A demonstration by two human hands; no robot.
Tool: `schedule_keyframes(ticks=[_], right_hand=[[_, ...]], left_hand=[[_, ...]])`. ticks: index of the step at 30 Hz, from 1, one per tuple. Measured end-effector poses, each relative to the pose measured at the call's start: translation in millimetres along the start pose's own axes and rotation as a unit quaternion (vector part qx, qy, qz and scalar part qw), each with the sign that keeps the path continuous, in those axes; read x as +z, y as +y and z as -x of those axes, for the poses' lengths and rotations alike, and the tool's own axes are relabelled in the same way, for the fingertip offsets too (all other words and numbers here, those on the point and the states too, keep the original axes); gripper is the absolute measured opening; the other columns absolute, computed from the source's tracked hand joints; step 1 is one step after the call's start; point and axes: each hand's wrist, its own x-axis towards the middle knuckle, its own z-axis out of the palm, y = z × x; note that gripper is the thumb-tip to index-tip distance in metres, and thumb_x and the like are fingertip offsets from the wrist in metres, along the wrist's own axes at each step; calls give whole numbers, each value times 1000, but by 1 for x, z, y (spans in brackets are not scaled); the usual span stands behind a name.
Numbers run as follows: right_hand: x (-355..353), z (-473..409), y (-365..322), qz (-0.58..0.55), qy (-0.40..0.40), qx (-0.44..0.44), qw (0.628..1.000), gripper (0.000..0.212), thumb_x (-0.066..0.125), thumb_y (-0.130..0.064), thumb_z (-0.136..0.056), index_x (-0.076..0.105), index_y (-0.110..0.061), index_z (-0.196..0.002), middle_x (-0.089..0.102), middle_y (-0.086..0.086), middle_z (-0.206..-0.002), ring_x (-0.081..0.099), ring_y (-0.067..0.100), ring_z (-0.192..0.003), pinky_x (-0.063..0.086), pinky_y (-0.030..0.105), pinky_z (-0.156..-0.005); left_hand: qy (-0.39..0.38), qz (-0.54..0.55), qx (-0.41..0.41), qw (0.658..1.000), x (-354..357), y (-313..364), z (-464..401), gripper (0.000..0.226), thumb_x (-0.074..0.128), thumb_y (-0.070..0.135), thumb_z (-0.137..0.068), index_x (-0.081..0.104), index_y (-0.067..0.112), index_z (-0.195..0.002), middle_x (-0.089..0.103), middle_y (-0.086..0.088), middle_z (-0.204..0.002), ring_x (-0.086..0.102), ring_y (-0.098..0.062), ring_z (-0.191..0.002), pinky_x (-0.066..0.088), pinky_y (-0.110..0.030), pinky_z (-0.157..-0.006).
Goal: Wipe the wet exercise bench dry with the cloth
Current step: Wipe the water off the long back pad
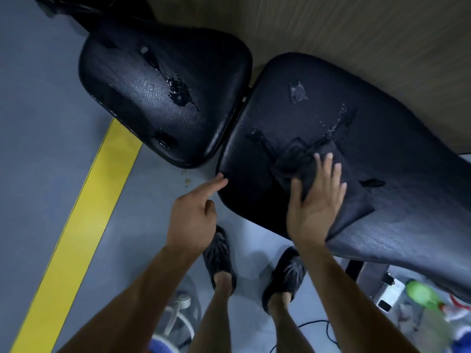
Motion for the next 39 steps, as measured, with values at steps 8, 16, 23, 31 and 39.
schedule_keyframes(ticks=[8, 16, 23, 31, 39], right_hand=[[-9, -53, -4, 139, -187, -458, 858, 62, 37, -44, -102, 29, -25, -160, 22, -3, -169, 17, 18, -157, 16, 46, -127], [19, -115, -88, 51, -53, -184, 980, 57, 39, -41, -107, 31, -21, -160, 21, 2, -170, 12, 25, -158, 8, 50, -128], [4, -24, -40, 123, -193, -410, 883, 59, 40, -44, -103, 31, -27, -160, 21, -6, -169, 13, 16, -158, 19, 48, -126], [-13, -227, -76, 74, -130, -200, 968, 64, 38, -41, -109, 19, -11, -161, 21, 7, -169, 14, 26, -157, 9, 45, -128], [-8, -62, -50, 98, -199, -393, 893, 58, 32, -40, -103, 35, -22, -158, 22, -4, -169, 13, 19, -158, 16, 49, -126]], left_hand=[[-30, -20, -13, 999, -12, -8, -17, 54, 44, -8, -88, 71, 24, -120, 63, 16, -131, 56, -4, -47, 37, -6, -47], [-71, -9, -15, 997, -23, -10, -26, 52, 44, -8, -88, 73, 23, -118, 61, 21, -129, 50, -11, -38, 42, -16, -42], [-118, -68, 8, 991, -32, -11, -25, 57, 40, -5, -83, 76, 30, -110, 75, 14, -110, 70, -4, -79, 51, -10, -69], [-105, -34, -5, 994, -38, 2, -39, 47, 47, -3, -92, 73, 29, -115, 67, 21, -123, 64, 7, -98, 51, -9, -82], [-82, -115, 65, 988, -27, 42, -76, 41, 41, 9, -82, 78, 25, -93, 76, 9, -100, 70, -12, -91, 55, -30, -82]])
